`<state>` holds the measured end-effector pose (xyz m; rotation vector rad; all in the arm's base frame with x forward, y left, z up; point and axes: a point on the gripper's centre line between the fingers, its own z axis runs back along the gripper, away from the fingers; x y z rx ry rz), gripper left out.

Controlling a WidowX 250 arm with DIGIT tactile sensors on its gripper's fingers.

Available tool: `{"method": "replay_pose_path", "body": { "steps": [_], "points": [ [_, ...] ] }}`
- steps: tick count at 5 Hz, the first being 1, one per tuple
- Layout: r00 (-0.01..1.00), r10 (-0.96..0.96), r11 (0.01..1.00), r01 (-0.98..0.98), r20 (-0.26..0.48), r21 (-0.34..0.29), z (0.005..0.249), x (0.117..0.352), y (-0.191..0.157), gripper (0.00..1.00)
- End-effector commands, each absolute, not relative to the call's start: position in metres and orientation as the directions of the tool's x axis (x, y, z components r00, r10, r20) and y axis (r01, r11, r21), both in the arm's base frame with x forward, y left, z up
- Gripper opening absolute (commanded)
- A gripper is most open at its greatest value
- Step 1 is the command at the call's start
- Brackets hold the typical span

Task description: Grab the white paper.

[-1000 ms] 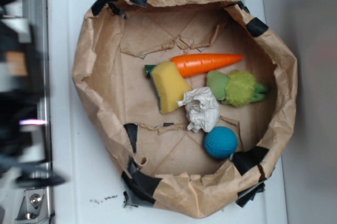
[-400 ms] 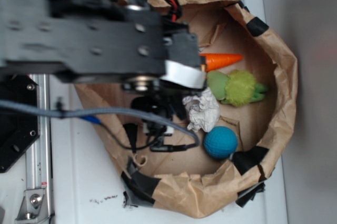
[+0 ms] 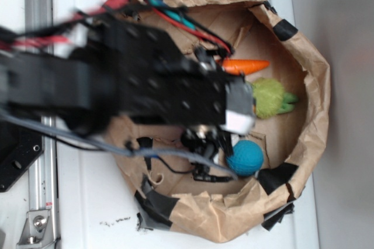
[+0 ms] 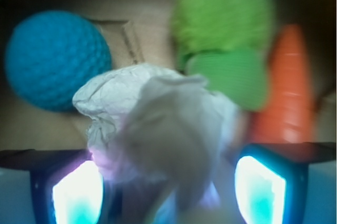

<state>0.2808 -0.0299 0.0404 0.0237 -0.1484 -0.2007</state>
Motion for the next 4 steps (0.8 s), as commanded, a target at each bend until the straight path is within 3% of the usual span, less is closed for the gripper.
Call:
{"method": "replay_pose_path", "body": {
  "steps": [1, 2, 4],
  "points": [
    [0.964, -0.176, 0.983, 0.182, 0.198, -0.013, 0.06, 0.301, -0.036, 0.0],
    [0.968, -0.159, 0.987, 0.159, 0.195, 0.017, 0.079, 0.291, -0.034, 0.0],
    [0.961, -0.093, 0.994, 0.106, 0.261, -0.038, 0.15, 0.267, -0.017, 0.0]
  ]
}}
